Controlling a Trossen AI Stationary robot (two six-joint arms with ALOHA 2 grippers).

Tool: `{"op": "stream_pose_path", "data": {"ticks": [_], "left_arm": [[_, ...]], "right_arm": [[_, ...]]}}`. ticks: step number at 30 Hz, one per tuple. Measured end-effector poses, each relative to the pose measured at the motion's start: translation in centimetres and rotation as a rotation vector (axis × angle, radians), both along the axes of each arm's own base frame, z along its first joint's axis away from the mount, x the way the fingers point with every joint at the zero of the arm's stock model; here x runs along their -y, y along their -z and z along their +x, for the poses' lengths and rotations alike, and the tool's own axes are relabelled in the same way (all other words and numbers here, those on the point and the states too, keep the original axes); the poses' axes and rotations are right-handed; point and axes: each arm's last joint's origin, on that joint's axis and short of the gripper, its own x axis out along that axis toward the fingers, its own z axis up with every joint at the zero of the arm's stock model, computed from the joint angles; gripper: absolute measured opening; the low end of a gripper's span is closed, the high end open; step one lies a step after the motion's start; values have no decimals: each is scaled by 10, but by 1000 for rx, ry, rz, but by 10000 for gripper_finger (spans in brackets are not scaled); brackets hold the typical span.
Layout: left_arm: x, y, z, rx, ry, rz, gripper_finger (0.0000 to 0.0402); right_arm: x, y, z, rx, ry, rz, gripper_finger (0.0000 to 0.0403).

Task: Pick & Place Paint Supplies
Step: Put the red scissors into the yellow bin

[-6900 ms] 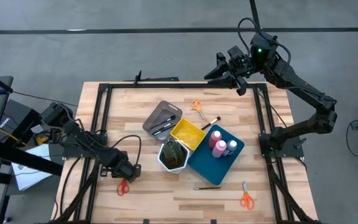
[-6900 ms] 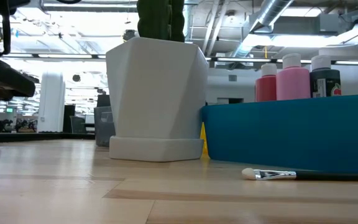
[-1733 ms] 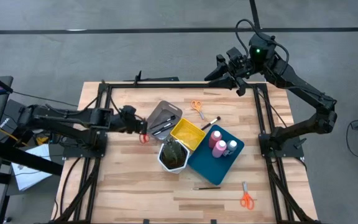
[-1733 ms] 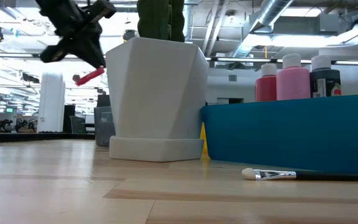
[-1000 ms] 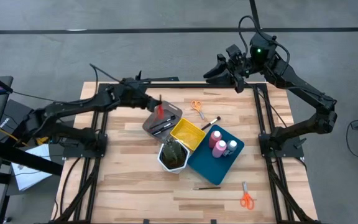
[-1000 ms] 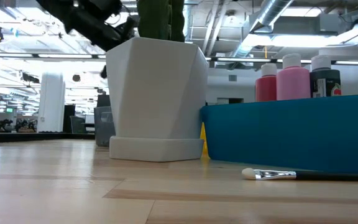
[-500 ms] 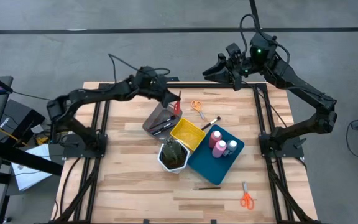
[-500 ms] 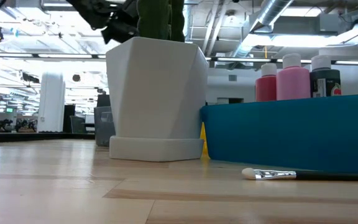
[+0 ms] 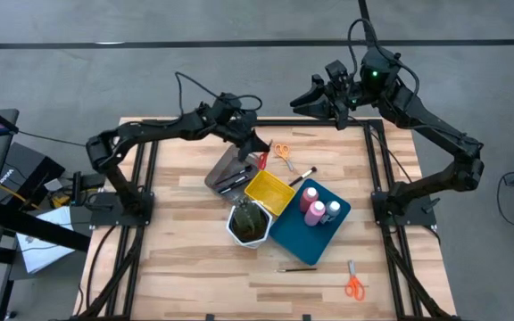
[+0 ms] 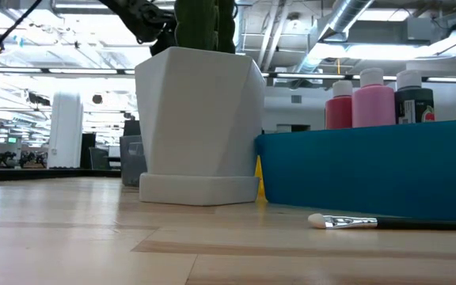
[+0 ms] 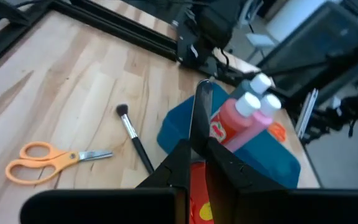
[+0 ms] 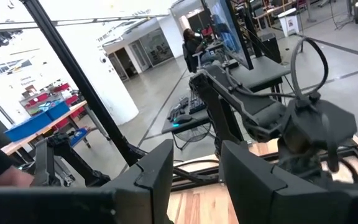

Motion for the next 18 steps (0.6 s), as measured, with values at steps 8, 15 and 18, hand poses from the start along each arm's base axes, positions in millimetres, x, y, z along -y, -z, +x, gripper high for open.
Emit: {"op": "stream_pose_path", "data": {"ticks": [8,15,18], "left_arm": [[15,3,9,28,108,144,16],[32,4,18,51,173,190,16],[42,4,22,55,197,229,16]], "right_arm": [[0,0,0,2,0,-1,132],[0,0,0,3,0,-2,132],[0,0,0,5,0,-9,132]]}}
